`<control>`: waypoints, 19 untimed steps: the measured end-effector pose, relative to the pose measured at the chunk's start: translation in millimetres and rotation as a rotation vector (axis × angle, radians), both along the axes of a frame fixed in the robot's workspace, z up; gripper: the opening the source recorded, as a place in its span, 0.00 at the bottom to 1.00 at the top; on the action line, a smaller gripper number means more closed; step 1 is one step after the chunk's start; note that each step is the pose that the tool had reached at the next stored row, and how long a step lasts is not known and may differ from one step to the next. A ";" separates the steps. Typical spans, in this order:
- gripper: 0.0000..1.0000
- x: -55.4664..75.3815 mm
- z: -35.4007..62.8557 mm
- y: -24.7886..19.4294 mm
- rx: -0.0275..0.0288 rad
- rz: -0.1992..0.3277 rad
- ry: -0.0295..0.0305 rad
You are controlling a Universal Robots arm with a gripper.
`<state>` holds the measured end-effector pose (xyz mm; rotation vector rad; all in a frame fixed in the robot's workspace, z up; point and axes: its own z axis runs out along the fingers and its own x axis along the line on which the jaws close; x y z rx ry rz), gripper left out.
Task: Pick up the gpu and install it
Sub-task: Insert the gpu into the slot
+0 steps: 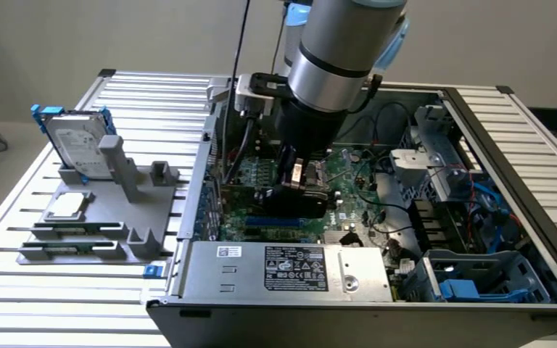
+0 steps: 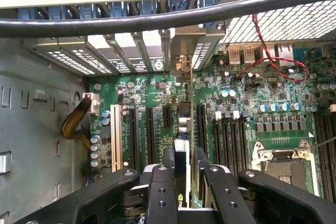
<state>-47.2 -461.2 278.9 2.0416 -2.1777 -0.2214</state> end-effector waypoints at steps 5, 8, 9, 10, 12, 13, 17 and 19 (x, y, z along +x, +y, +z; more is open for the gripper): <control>0.26 0.1 -1.6 -1.1 0.0079 0.000 0.0010; 0.26 0.0 -2.2 -3.3 0.0153 0.000 0.0066; 0.26 0.0 -2.2 -4.2 0.0169 0.000 0.0094; 0.26 0.0 -2.3 -5.3 0.0183 -0.001 0.0123; 0.26 0.0 -2.5 -7.1 0.0201 -0.001 0.0169; 0.26 0.0 -2.7 -7.5 0.0212 -0.001 0.0186; 0.26 0.0 -3.5 -8.1 0.0265 -0.004 0.0230; 0.26 0.0 -3.6 -8.8 0.0274 -0.006 0.0268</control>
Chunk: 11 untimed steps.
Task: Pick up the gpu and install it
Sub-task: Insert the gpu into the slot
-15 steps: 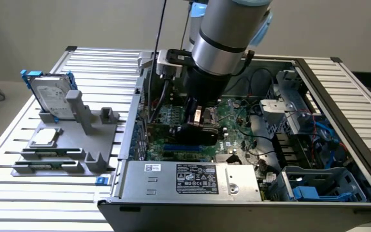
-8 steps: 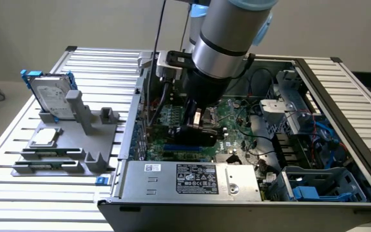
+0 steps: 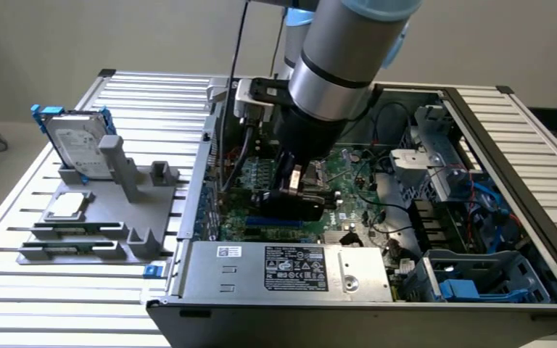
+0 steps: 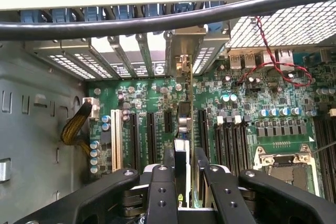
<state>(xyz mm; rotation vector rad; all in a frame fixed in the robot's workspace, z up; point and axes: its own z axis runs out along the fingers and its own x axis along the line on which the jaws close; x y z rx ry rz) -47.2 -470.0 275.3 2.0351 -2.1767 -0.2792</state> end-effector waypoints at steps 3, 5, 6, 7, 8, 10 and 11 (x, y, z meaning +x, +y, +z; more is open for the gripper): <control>0.26 -0.1 -0.3 -0.4 0.0001 -0.002 0.0028; 0.26 0.0 -0.6 -0.7 -0.0001 -0.004 0.0036; 0.26 -0.1 -0.8 -0.7 -0.0002 -0.004 0.0037; 0.26 -0.1 -1.1 -0.7 -0.0001 -0.004 0.0038; 0.26 -0.1 -1.6 -0.7 0.0001 -0.004 0.0039; 0.26 0.0 -2.3 -0.9 0.0002 -0.004 0.0044; 0.26 0.0 -2.7 -0.9 0.0003 -0.004 0.0050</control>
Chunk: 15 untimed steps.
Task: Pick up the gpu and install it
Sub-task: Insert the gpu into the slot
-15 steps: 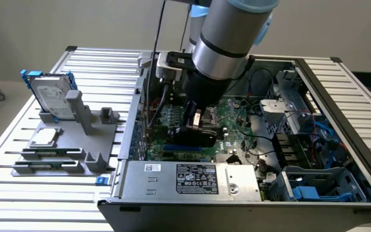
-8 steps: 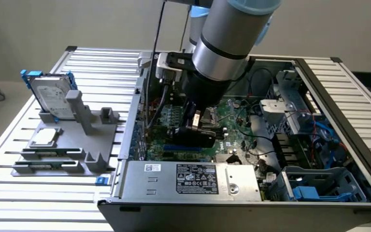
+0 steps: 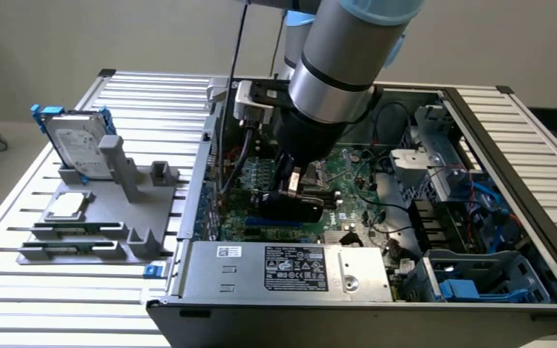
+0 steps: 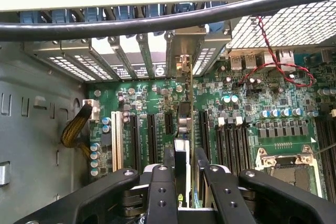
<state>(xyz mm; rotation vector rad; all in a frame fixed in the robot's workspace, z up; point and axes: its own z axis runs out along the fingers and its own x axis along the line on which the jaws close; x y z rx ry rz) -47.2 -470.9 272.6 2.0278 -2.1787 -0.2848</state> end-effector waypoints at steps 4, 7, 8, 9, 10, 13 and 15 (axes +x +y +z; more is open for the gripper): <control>0.26 0.0 -1.6 -0.4 0.0010 0.000 0.0028; 0.26 0.0 -2.9 -0.6 0.0028 0.000 0.0053; 0.26 0.0 -3.4 -0.7 0.0033 0.000 0.0059; 0.26 0.0 -3.9 -0.7 0.0039 0.000 0.0062; 0.26 0.0 -4.4 -0.7 0.0047 0.000 0.0065; 0.26 0.1 -5.7 -0.7 0.0062 0.000 0.0066; 0.26 0.1 -6.2 -0.7 0.0063 0.000 0.0066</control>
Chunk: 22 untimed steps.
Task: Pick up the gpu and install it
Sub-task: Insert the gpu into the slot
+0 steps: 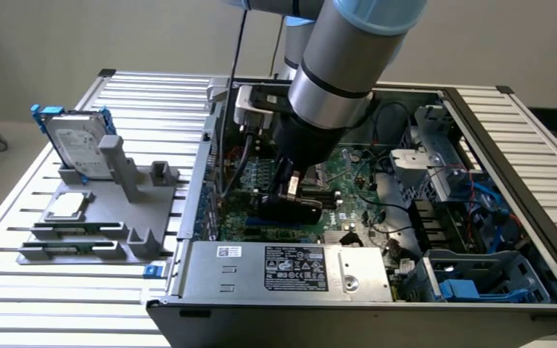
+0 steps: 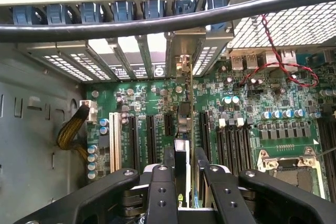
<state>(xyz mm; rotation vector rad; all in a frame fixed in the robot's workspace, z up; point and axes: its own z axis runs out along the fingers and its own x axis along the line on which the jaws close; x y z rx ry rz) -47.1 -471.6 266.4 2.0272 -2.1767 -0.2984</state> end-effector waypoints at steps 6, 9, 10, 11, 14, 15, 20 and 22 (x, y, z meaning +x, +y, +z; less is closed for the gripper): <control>0.26 0.3 -0.6 0.4 0.0006 0.001 -0.0001; 0.26 0.3 -0.7 1.3 0.0008 0.005 -0.0001; 0.26 0.2 -0.8 1.5 0.0009 0.005 0.0000; 0.26 0.3 -0.9 1.6 0.0010 0.007 -0.0001; 0.26 0.2 -1.3 1.9 0.0008 0.013 0.0000; 0.26 0.3 -1.4 2.0 0.0007 0.016 0.0000; 0.26 0.2 -2.6 2.2 0.0010 0.035 0.0000; 0.26 0.2 -3.0 2.4 0.0014 0.045 -0.0001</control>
